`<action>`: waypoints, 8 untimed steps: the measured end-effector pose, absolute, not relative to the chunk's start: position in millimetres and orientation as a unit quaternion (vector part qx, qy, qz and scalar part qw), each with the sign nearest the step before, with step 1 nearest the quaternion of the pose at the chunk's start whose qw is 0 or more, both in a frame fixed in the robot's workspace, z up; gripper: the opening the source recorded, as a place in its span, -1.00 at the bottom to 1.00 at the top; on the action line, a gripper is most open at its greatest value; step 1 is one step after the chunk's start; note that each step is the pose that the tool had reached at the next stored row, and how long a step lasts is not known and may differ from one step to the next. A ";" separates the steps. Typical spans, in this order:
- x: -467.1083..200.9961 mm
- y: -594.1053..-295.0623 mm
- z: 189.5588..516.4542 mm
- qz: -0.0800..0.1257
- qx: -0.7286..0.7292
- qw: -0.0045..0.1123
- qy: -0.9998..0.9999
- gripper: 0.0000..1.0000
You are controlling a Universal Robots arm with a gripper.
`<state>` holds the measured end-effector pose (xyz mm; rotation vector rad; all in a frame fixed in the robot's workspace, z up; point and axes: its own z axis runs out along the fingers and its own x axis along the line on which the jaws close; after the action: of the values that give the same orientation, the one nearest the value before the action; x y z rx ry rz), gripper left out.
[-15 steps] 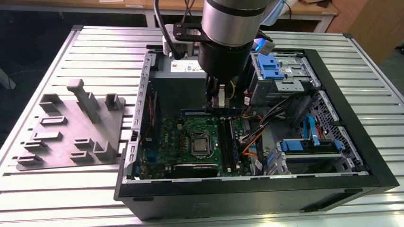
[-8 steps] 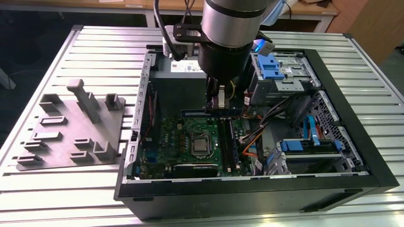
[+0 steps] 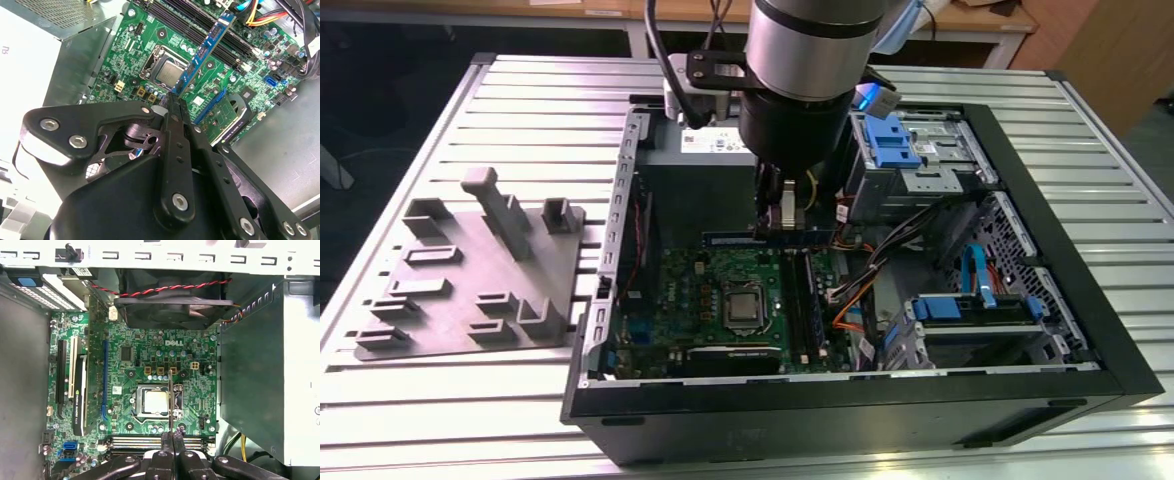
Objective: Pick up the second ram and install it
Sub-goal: 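Insert the second ram into the second slot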
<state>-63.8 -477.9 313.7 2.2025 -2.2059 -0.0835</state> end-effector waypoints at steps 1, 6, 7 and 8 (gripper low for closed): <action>-63.8 -477.9 313.7 -0.027 0.704 0.011 -0.710 -0.84; -63.8 -477.9 313.6 -0.027 0.676 0.010 -0.736 -0.84; -63.8 -477.9 313.6 -0.027 0.670 0.010 -0.742 -0.84; -63.8 -477.9 313.5 -0.027 0.663 0.010 -0.748 -0.84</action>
<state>-63.8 -477.9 313.5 2.0704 -2.3347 -0.0856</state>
